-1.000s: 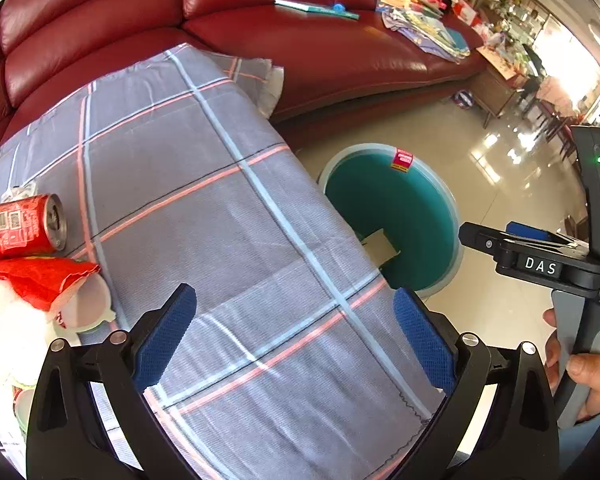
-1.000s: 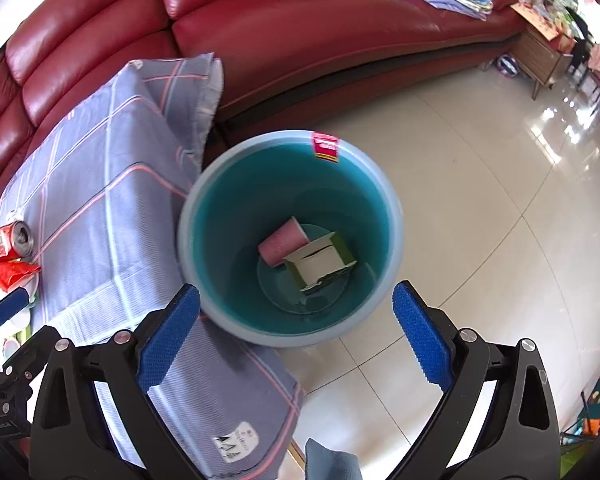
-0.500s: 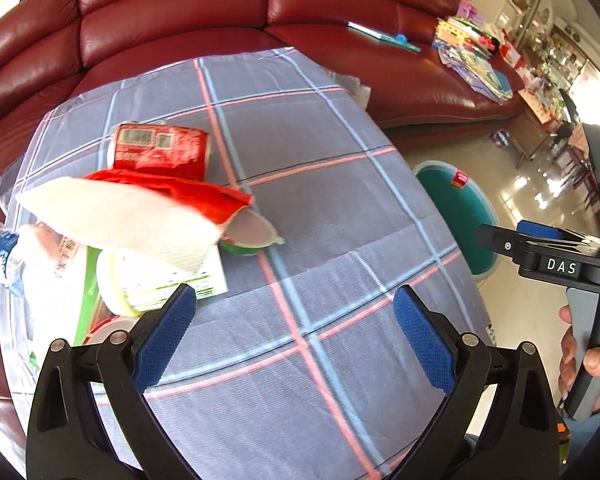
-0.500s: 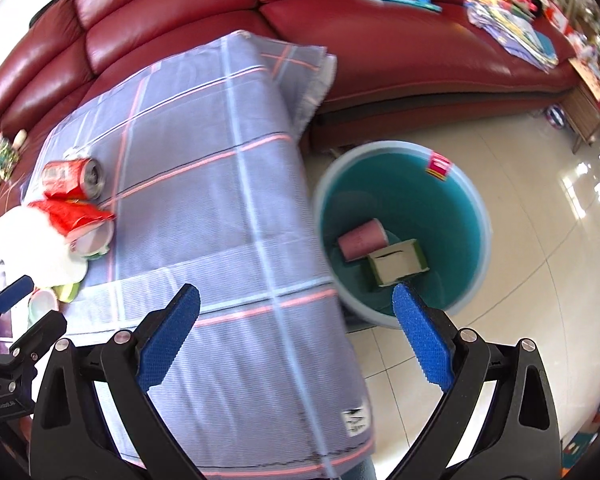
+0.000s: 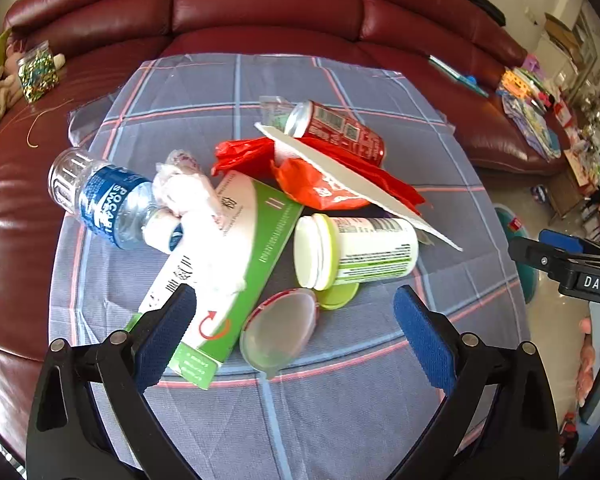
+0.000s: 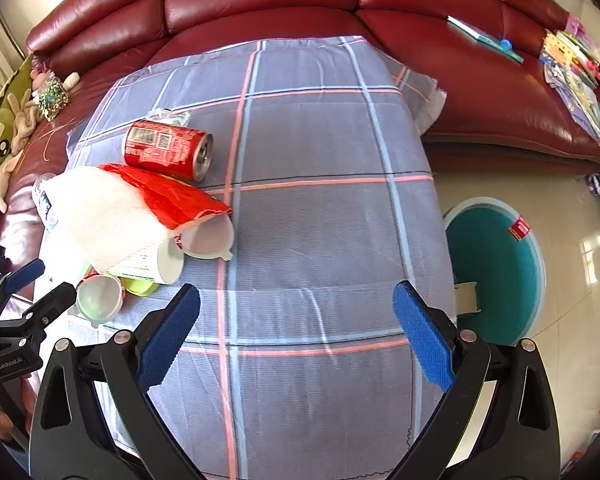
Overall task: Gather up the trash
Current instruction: 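Grasp the plastic bag with the left tool while the right tool grasps the white tissue, then carry the bag and tissue over the bin and open both tools to drop them, then return both tools to the table and grasp the red snack bag with the right tool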
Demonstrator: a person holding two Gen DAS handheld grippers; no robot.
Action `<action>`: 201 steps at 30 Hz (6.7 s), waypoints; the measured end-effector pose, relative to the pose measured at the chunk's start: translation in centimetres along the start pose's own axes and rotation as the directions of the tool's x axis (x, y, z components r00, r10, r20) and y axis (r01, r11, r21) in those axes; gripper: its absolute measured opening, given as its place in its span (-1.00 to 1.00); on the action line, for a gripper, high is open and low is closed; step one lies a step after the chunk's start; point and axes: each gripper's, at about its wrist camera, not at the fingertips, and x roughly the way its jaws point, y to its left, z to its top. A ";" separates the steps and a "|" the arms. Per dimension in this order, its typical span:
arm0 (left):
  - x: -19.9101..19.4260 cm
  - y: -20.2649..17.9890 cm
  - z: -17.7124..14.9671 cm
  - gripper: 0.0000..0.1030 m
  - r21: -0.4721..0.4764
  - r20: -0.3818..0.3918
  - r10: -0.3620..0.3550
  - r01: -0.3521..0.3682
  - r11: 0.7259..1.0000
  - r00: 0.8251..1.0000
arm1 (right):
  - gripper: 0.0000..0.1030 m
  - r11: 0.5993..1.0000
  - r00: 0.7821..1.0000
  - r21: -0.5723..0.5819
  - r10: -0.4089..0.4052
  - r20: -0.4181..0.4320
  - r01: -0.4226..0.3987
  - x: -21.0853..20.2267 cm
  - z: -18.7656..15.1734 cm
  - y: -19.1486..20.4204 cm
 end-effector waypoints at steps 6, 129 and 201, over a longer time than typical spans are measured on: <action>0.1 3.8 -0.4 0.92 -0.064 -0.002 0.012 -0.012 0.998 1.000 | 0.81 0.993 0.999 -0.107 0.050 -0.010 -0.051 0.1 0.9 4.7; 8.2 -33.7 -0.5 -0.78 0.453 -0.246 -0.342 0.419 0.787 0.907 | 0.14 0.912 0.996 0.410 -0.043 0.074 0.009 -0.2 -4.5 -28.2; 3.5 -2.7 1.1 0.85 0.055 -0.012 -0.075 0.075 0.996 0.997 | 0.70 0.995 0.996 0.089 0.060 -0.060 -0.055 4.2 1.5 -5.8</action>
